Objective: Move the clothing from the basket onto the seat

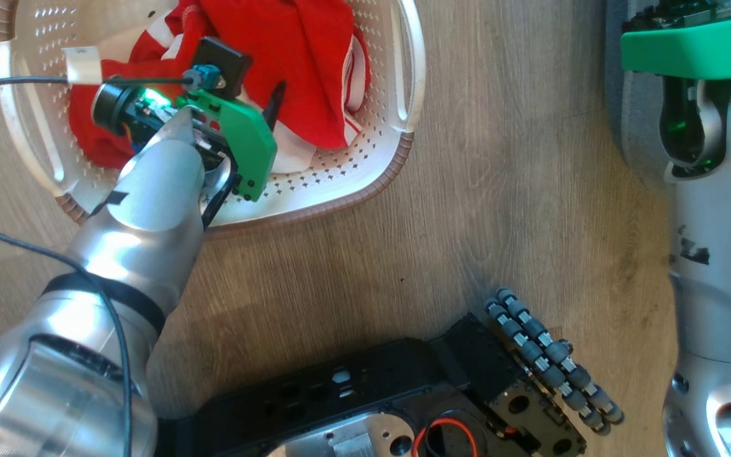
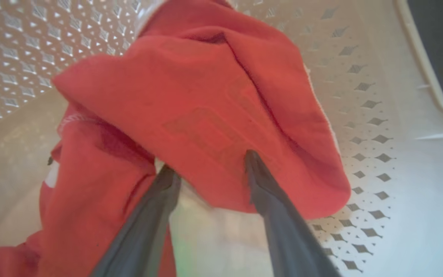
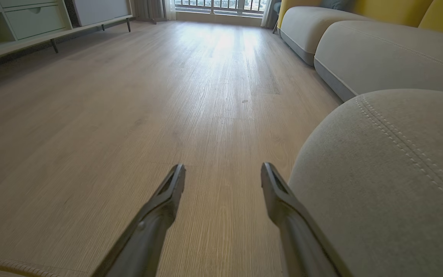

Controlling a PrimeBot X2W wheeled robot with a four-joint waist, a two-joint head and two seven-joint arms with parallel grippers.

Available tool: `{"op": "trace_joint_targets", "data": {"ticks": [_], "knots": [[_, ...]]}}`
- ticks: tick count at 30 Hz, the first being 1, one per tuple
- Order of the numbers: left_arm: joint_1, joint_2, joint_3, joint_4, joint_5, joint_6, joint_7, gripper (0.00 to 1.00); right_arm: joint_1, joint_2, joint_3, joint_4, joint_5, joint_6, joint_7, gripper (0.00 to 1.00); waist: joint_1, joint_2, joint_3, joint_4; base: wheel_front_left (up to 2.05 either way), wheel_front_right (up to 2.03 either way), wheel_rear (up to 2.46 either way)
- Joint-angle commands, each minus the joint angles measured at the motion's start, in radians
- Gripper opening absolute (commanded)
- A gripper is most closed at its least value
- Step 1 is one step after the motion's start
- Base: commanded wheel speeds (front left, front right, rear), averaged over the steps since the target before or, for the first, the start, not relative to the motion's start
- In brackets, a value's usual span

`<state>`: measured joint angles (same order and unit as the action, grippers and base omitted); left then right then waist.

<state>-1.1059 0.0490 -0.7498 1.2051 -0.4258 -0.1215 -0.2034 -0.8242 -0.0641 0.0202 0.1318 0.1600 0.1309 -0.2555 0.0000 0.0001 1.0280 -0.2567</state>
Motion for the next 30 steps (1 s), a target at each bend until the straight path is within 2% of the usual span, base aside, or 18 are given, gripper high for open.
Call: {"op": "trace_joint_targets", "data": {"ticks": [1,13,17,22,30], "knots": [[0.027,0.002,-0.015,-0.027,-0.016,-0.007,0.009,0.0,0.055,0.014,0.007,-0.032,0.009,0.0,-0.006,1.0,0.0,-0.0001,-0.003,-0.003,0.0,0.0,0.0],[0.024,0.002,-0.08,-0.08,-0.106,-0.009,-0.026,0.0,0.019,0.014,0.017,-0.028,-0.002,0.0,-0.006,1.0,0.0,-0.0001,-0.034,0.011,0.0,0.0,0.0],[0.01,0.019,-0.087,-0.11,-0.13,-0.009,-0.049,0.0,-0.007,0.014,0.04,-0.02,-0.012,0.0,-0.006,1.0,0.0,-0.0001,-0.059,0.02,0.0,0.0,0.0],[0.037,0.032,-0.08,-0.164,-0.158,-0.009,-0.058,0.0,-0.009,0.014,0.06,0.016,-0.04,0.0,-0.006,1.0,0.0,-0.0001,-0.155,0.063,0.0,0.0,0.0],[0.113,0.061,-0.005,-0.274,-0.138,-0.009,-0.058,0.0,0.009,0.014,0.103,0.085,-0.065,0.0,-0.006,1.0,0.0,-0.0001,-0.306,0.115,0.0,0.0,0.0]]}}
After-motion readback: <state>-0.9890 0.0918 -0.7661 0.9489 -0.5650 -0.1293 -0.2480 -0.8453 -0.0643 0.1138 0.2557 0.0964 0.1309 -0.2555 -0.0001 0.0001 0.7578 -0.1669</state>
